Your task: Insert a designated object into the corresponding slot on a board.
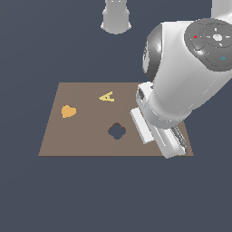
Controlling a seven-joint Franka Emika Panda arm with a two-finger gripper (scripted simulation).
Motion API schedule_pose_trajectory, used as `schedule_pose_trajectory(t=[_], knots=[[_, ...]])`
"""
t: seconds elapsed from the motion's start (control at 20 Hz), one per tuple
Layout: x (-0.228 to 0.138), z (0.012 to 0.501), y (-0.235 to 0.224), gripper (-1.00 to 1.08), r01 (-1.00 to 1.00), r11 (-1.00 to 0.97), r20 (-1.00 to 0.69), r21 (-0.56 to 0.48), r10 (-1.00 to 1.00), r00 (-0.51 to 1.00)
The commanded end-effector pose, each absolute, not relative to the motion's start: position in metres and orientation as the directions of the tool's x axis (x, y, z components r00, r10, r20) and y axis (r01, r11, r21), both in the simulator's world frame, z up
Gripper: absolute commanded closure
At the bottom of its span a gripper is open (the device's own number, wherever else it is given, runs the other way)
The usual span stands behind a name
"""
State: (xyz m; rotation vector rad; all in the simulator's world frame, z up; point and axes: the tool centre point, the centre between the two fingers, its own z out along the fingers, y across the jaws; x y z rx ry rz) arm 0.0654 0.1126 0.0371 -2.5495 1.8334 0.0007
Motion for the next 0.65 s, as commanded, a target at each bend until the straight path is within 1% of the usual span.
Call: schedule_pose_trajectory(t=[0.0,0.1,0.15,0.6], knots=[[0.0657,0.0318,0.1122,1.08,-0.949,-0.316,-0.001,0.0,-0.949,0.316],[0.0659,0.0302,0.1124,1.08,-0.949,-0.315,-0.001,0.0,-0.949,0.315],[0.0659,0.0302,0.1124,-0.92,-0.949,-0.315,-0.001,0.0,-0.949,0.315],[0.0659,0.0302,0.1124,-0.92,-0.949,-0.315,-0.001,0.0,-0.949,0.315]])
